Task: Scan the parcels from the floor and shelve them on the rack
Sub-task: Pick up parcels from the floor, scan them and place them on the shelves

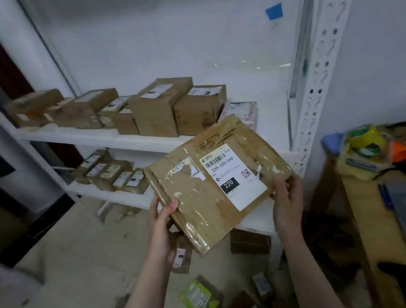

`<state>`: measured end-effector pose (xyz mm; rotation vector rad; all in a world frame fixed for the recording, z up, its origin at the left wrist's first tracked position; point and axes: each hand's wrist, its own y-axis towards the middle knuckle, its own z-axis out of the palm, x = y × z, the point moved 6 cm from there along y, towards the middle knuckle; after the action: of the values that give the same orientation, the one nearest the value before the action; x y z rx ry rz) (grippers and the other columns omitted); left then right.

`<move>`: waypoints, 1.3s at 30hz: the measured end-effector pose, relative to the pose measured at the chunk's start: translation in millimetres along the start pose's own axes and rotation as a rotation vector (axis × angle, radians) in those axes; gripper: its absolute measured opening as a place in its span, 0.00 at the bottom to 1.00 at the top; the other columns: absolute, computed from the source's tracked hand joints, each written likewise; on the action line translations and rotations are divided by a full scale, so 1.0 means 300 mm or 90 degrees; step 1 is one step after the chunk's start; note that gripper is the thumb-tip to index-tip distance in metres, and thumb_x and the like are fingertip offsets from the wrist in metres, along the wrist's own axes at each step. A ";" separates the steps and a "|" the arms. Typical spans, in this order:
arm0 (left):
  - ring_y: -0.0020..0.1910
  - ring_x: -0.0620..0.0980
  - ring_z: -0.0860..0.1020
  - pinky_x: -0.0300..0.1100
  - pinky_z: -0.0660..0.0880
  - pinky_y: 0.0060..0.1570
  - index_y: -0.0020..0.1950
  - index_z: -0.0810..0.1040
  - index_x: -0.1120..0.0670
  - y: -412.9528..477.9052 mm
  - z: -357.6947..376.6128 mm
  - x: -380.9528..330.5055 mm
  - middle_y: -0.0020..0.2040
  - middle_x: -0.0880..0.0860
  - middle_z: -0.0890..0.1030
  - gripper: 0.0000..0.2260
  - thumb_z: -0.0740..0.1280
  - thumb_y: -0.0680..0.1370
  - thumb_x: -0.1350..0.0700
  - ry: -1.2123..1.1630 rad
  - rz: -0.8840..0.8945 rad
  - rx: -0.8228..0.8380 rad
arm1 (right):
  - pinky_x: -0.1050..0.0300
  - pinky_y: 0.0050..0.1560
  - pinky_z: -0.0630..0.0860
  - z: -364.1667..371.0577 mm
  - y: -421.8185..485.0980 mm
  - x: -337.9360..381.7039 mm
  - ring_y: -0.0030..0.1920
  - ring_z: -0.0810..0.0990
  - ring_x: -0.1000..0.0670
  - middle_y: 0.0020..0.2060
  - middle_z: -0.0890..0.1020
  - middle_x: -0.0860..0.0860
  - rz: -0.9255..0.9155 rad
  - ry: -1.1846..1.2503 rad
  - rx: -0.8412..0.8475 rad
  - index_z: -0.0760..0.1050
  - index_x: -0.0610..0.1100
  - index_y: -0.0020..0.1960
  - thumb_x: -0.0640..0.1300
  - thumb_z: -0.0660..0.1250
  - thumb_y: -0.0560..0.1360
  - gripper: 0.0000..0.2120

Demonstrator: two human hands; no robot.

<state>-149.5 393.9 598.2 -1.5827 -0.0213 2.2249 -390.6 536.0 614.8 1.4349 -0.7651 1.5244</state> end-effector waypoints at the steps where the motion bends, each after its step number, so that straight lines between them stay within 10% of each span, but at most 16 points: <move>1: 0.41 0.49 0.77 0.38 0.75 0.29 0.75 0.68 0.53 0.007 -0.058 -0.048 0.46 0.50 0.80 0.50 0.74 0.53 0.43 -0.007 0.013 -0.012 | 0.43 0.63 0.76 0.076 -0.021 0.021 0.60 0.78 0.54 0.59 0.78 0.58 -0.011 -0.001 0.016 0.70 0.58 0.62 0.57 0.62 0.79 0.12; 8: 0.51 0.55 0.79 0.46 0.77 0.43 0.72 0.73 0.55 0.064 -0.490 -0.367 0.57 0.55 0.81 0.48 0.75 0.53 0.43 -0.082 0.078 -0.093 | 0.49 0.62 0.76 0.629 -0.193 0.169 0.59 0.79 0.56 0.59 0.80 0.57 -0.087 0.057 0.131 0.72 0.55 0.64 0.49 0.62 0.82 0.11; 18: 0.42 0.51 0.79 0.41 0.77 0.33 0.71 0.73 0.54 0.085 -0.931 -0.827 0.50 0.53 0.81 0.47 0.74 0.53 0.42 -0.094 0.234 -0.149 | 0.57 0.56 0.70 1.277 -0.396 0.362 0.56 0.78 0.53 0.53 0.79 0.57 -0.157 0.101 0.237 0.70 0.50 0.61 0.45 0.62 0.83 0.07; 23: 0.64 0.68 0.77 0.65 0.76 0.56 0.72 0.73 0.49 0.094 -1.098 -1.022 0.65 0.61 0.80 0.46 0.78 0.55 0.39 -0.092 0.288 -0.190 | 0.58 0.54 0.73 1.519 -0.468 0.465 0.54 0.79 0.55 0.53 0.80 0.55 -0.189 0.110 0.306 0.71 0.49 0.59 0.45 0.61 0.83 0.06; 32: 0.56 0.63 0.81 0.65 0.76 0.61 0.65 0.77 0.48 0.245 -1.189 -1.373 0.58 0.58 0.83 0.37 0.75 0.56 0.41 -0.072 0.394 -0.223 | 0.74 0.40 0.70 1.902 -0.403 0.655 0.47 0.78 0.66 0.49 0.77 0.60 -0.272 0.115 0.371 0.69 0.48 0.59 0.48 0.58 0.84 0.07; 39: 0.54 0.58 0.81 0.44 0.78 0.32 0.72 0.72 0.52 0.398 -1.186 -1.789 0.65 0.59 0.80 0.44 0.74 0.56 0.41 -0.042 0.572 -0.278 | 0.49 0.54 0.76 2.294 -0.226 0.910 0.56 0.79 0.46 0.58 0.80 0.48 -0.429 -0.020 0.379 0.72 0.45 0.65 0.59 0.53 0.83 0.21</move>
<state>282.1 26.9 926.6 -2.0092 0.2474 3.1170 -13.1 4.1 971.6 1.8919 0.2010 1.2230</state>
